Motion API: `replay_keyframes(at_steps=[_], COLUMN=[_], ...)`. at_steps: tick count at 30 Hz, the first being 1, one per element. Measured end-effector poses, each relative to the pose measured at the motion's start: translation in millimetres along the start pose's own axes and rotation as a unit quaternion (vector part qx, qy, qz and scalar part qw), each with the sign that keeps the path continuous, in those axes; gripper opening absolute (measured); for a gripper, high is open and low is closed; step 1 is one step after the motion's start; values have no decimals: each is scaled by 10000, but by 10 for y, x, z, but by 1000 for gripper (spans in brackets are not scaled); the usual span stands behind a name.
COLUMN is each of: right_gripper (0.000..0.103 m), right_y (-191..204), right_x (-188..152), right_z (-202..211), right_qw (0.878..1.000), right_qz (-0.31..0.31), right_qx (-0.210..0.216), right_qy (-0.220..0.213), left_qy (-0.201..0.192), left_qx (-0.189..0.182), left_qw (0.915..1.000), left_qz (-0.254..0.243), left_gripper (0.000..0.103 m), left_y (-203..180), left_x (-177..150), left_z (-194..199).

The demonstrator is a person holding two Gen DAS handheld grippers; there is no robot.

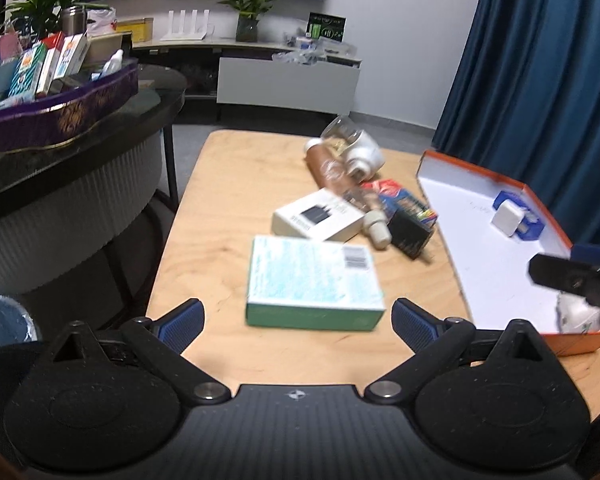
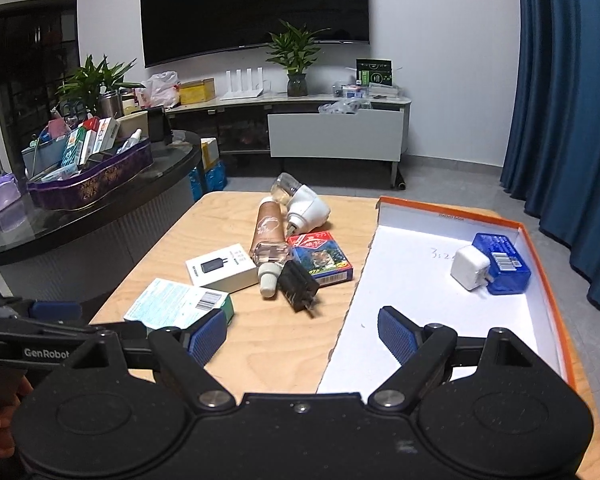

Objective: Organize rigid objects
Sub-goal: 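Withdraw both grippers from the tray back toward the remaining items, then grasp the teal Adhesive Bandages box with the right gripper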

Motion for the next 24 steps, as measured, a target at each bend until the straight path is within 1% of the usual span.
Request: replay_keyframes(at_steps=[4,10,15,19,21,23,24], right_gripper=[97,98,98,98,98,98,98], right_y=[0,-30,-93,-111,-66,39,115], right_x=[-25,-85,-117,-117,-86,-26,15], right_z=[-52,-130,-186,-216,-249,-292,-317], right_qw=[10000,9999,9998,9996,9989,9951,9908], right_qz=[-5,-30,-122,-120,3,316,610], right_qx=[58,98,90,192,440,940,1204], right_qy=[41,125,163,173,143,32,-28], left_qy=[110,165,112,27,-14,-44,-72], left_qx=[-2,-55,-19,42,94,148,178], left_qw=[9999,9998,9998,9999,10000,9999,9998], left_qz=[-33,-136,-190,-118,-20,25,33], left_gripper=[103,103,103,103,103,103,103], left_y=[44,2,-37,1,51,112,138], left_x=[-59,-119,-102,-48,-2,44,69], left_z=[-91,-194,-259,-254,-240,-207,-190])
Point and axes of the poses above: each gripper's, at about its wrist camera, not at the fingertips, and z roughly against the way its jaws point, y to its left, x to its top, the point moved 5 cm from there along -z, roughly the way its jaws point, and after that the axes turned 14 degrees about z, right-handed, at the moved point
